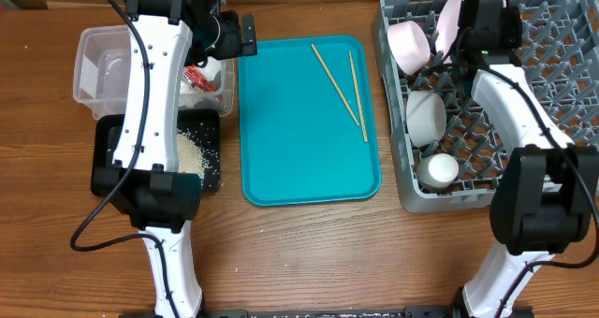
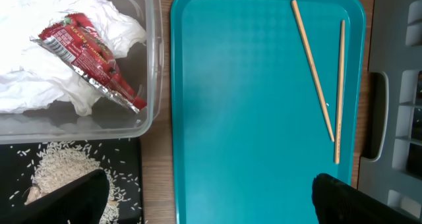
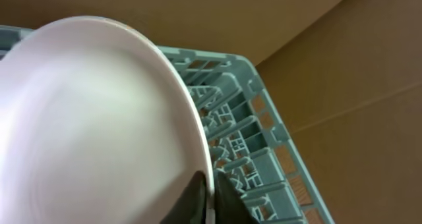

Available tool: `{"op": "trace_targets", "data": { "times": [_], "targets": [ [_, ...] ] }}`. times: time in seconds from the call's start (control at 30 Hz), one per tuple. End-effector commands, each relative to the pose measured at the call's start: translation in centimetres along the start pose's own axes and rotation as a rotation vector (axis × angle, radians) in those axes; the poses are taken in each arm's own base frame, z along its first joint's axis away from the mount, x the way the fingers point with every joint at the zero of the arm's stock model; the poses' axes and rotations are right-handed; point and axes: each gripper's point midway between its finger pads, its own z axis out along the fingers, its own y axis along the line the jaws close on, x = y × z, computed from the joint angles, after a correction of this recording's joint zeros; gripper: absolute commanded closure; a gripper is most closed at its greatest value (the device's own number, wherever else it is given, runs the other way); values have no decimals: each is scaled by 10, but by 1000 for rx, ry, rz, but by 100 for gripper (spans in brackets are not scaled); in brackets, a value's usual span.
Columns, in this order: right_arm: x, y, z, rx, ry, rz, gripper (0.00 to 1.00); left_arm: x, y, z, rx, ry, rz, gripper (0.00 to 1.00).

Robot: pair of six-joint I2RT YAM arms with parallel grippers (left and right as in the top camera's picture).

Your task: Sort waste into correct bins and load items into the dishwasher

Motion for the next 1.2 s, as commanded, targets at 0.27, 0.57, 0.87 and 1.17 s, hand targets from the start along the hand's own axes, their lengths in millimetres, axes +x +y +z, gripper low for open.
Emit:
{"op": "trace_targets", "data": {
  "times": [0.27, 0.57, 0.87, 1.17],
  "targets": [
    [-43, -2, -42, -44, -121, 120, 0, -3, -4, -8, 3, -26, 10, 0],
    [-74, 86, -152, -635, -150, 322, 0, -3, -4, -8, 3, -26, 10, 0],
    [-44, 185, -213, -1109, 13, 295, 9, -3, -4, -8, 3, -26, 10, 0],
    [-5, 212, -225, -1027, 86, 57, 22, -3, -4, -8, 3, -26, 10, 0]
  ]
}}
